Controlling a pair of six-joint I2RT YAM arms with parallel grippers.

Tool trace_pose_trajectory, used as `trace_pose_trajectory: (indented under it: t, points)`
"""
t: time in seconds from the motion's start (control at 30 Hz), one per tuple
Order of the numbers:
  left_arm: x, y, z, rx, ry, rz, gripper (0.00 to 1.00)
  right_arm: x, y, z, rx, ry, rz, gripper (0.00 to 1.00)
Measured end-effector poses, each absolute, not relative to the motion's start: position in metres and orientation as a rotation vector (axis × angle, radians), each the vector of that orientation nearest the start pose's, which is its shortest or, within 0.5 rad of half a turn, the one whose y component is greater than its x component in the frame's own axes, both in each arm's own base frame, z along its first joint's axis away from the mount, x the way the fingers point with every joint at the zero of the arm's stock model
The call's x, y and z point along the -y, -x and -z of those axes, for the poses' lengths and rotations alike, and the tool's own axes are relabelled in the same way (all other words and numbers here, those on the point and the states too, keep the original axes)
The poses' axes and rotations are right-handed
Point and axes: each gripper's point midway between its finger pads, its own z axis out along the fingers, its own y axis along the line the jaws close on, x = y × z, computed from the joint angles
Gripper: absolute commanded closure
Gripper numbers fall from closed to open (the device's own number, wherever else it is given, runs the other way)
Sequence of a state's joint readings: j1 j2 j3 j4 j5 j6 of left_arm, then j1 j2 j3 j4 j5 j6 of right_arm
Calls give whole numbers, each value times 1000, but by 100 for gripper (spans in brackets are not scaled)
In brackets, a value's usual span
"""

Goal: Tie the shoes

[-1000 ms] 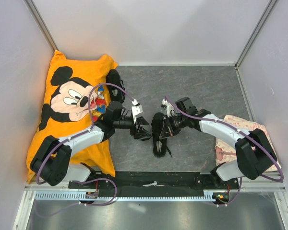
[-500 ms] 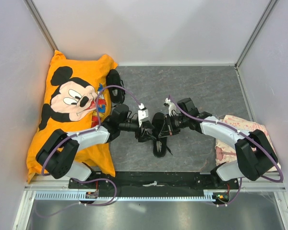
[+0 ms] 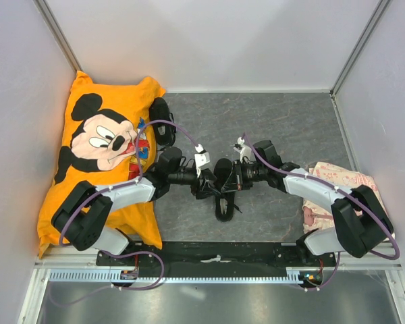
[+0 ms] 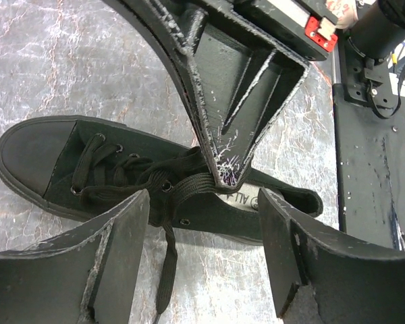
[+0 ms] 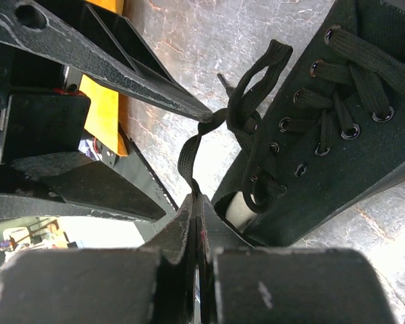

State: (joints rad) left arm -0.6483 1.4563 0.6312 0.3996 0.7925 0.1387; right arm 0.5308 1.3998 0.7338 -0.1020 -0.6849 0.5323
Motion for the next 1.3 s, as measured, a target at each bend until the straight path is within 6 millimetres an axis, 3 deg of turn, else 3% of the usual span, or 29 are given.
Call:
trace_pose_trajectory:
  t: [0.33,0.73,0.87,1.03,1.1,1.3]
  points:
    - [323,-211,-109,-1653,-1231,1142,38,-275,-214,-111,-2458,328,-1321,100]
    - [326,-209,-106,-1664,-1232,1137,60,-276,-212,-112,-2448,268,-1362,98]
    - [326,-210,-106,-1666,-1231,1135,60,-277,-211,-113,-2443,242,-1386,98]
    - [326,-210,-104,-1673,-1230,1131,49,-277,-209,-115,-2439,209,-1412,99]
    - [326,-211,-102,-1679,-1228,1128,50,-276,-209,-115,-2435,199,-1422,98]
    - [326,-211,-100,-1686,-1227,1124,73,-276,-211,-117,-2426,162,-1439,96]
